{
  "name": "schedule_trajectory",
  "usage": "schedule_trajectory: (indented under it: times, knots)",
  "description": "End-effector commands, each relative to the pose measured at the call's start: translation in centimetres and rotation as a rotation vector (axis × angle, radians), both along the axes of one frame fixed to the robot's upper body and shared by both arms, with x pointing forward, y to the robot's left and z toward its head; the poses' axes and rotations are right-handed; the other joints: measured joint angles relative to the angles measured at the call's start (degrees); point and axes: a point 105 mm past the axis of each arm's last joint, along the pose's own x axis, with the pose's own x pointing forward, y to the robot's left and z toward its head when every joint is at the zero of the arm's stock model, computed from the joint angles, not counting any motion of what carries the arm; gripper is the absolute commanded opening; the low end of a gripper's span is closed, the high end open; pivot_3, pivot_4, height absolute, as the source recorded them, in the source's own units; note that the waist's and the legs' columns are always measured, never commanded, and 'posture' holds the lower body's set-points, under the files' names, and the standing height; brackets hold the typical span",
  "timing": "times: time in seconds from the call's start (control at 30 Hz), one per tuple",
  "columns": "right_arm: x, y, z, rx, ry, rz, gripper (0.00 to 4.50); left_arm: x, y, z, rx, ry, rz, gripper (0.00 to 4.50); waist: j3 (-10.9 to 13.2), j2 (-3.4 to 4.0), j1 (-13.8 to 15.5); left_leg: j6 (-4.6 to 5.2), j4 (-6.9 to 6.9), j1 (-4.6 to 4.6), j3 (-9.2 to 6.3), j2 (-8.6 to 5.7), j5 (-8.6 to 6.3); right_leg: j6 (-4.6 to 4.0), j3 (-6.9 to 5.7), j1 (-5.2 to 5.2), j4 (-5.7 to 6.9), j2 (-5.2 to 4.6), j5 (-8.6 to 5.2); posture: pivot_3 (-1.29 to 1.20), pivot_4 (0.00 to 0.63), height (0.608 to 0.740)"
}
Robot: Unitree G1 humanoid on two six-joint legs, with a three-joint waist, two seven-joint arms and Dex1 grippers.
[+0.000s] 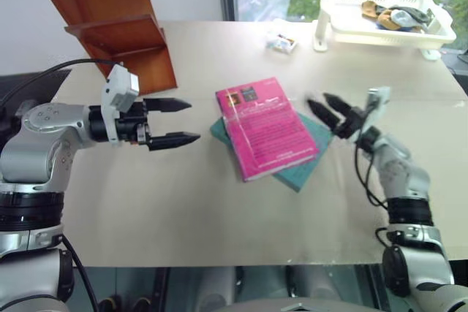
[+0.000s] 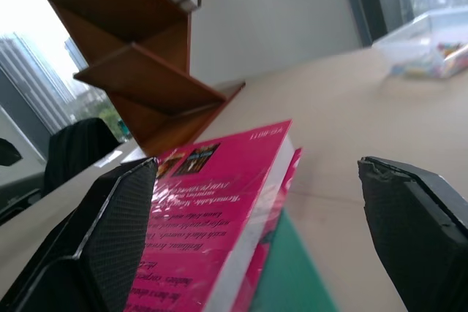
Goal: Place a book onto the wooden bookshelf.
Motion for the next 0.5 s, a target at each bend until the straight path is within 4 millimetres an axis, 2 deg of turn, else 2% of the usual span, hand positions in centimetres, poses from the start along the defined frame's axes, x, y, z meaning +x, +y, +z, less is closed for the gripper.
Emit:
schedule_trajectory:
  times: [0.03, 0.07, 0.17, 0.23, 0.5]
  knots:
    - [0.3, 1.5, 0.2, -0.112, 0.005, -0.006, 4.5, -0.4, 0.0, 1.1, 0.002, -0.063, -0.003, 4.47, 0.0, 0.0, 0.14, 0.0, 0.0, 0.0, 0.0, -0.01, 0.0, 0.0, -0.01, -0.01, 0.0, -0.01, 0.0, 0.0, 0.15, 0.74]
    - [0.1, 1.9, 0.2, -0.128, 0.0, 0.014, 4.5, -0.5, 0.0, 1.1, 0.001, -0.063, -0.003, 4.47, 0.0, 0.0, 0.29, 0.0, 0.0, -0.01, -0.01, -0.04, 0.0, 0.0, -0.03, -0.01, 0.0, -0.04, 0.0, 0.0, 0.15, 0.74]
    - [-2.2, 4.4, -0.5, -0.184, 0.001, 0.19, 4.5, -0.6, 0.2, 1.2, -0.004, -0.07, 0.011, 4.47, 0.03, -0.02, 0.4, 0.0, 0.0, -0.06, -0.04, -0.05, 0.0, 0.0, -0.06, -0.02, -0.04, -0.05, 0.0, 0.0, 0.15, 0.74]
    - [-3.0, 5.2, -1.0, -0.219, 0.005, 0.24, 4.5, -0.5, 0.2, 1.2, -0.007, -0.073, 0.018, 4.47, 0.04, -0.04, 0.27, 0.01, 0.0, -0.06, -0.04, -0.05, 0.0, 0.0, -0.05, -0.02, -0.04, -0.05, 0.0, 0.0, 0.15, 0.74]
    - [-3.6, 6.6, -1.0, -0.235, -0.011, 0.269, 4.5, -0.8, 0.2, 0.9, -0.01, -0.065, 0.025, 4.47, 0.04, -0.05, 0.05, 0.01, 0.0, -0.03, -0.05, -0.03, 0.0, 0.0, -0.06, -0.02, -0.01, -0.03, 0.0, 0.0, 0.15, 0.74]
